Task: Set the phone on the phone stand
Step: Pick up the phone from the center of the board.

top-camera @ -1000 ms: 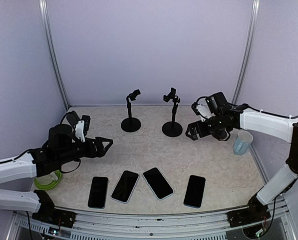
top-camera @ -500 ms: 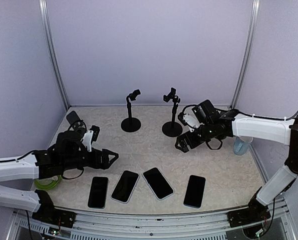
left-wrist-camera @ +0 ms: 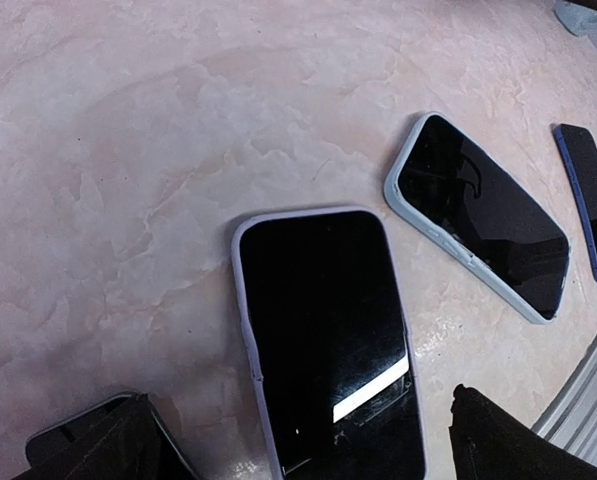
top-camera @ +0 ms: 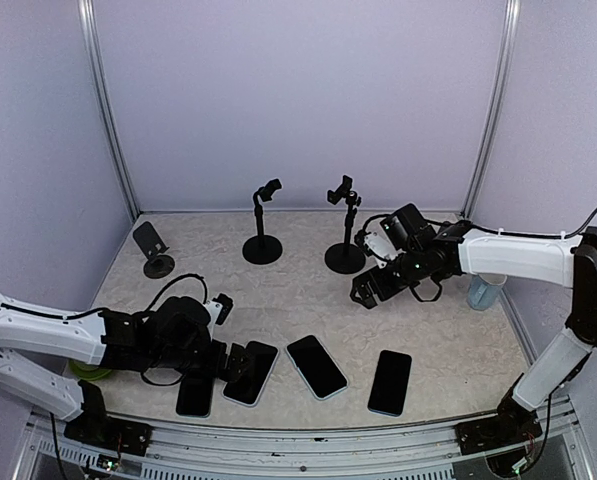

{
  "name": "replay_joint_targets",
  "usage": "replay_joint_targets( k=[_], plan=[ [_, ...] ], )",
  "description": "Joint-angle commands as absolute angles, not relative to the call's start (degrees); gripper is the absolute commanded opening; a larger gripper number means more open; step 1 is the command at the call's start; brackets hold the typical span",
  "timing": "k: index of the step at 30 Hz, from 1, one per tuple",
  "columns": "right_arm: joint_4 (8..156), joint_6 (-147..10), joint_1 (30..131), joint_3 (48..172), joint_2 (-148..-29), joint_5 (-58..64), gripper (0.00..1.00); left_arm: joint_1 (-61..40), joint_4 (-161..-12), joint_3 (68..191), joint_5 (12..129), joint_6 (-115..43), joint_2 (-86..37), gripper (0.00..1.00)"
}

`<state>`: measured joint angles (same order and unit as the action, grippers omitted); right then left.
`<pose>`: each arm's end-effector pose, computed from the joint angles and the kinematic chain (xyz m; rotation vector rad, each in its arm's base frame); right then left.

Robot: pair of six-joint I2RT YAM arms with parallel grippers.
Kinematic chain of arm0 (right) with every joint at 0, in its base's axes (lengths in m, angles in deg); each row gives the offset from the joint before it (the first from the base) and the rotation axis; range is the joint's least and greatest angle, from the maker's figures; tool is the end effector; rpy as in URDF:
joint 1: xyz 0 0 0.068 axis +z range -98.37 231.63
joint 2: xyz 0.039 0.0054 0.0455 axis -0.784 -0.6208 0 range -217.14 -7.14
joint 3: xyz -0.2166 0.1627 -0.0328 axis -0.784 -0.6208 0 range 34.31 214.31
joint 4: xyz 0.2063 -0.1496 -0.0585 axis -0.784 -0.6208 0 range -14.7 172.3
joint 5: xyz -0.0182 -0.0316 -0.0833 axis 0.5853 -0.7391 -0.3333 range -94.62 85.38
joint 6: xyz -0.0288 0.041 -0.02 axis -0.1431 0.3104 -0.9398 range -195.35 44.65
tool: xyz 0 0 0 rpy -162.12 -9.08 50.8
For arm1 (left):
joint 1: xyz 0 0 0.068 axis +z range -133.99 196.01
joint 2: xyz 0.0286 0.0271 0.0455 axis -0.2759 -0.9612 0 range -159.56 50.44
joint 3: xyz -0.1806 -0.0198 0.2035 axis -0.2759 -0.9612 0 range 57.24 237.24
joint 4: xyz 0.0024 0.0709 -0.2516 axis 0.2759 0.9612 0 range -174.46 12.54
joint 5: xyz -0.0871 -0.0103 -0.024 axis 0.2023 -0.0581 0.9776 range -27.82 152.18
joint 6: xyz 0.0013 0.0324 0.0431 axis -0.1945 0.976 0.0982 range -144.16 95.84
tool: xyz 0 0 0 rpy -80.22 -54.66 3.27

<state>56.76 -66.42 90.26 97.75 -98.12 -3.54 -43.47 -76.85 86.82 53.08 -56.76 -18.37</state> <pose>0.2615 0.2100 0.2297 -0.6576 2.4486 0.3632 0.1201 -0.1926 0.1715 0.4950 2.4022 -0.5625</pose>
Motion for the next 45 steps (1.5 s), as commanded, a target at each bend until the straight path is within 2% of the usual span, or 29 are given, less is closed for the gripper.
replay_joint_targets(
  k=[1, 14, 35, 45],
  plan=[
    [57.3, -66.16, 90.65, 97.25, -98.98, -4.37, 1.0, -46.52, -73.51, 91.58, 48.31, -59.39, -22.23, 0.99],
    [57.86, -66.46, 90.65, 95.67, -98.03, -4.75, 1.0, -54.03, -62.44, 100.99, 44.23, -63.73, -36.25, 0.99],
    [58.4, -66.92, 90.65, 93.9, -96.18, -4.53, 1.0, -54.63, -65.0, 100.32, 45.43, -66.36, -40.39, 0.99],
    [58.14, -67.08, 90.65, 94.1, -95.76, -4.51, 1.0, -54.56, -65.26, 100.18, 46.45, -67.51, -43.74, 0.91]
  ],
)
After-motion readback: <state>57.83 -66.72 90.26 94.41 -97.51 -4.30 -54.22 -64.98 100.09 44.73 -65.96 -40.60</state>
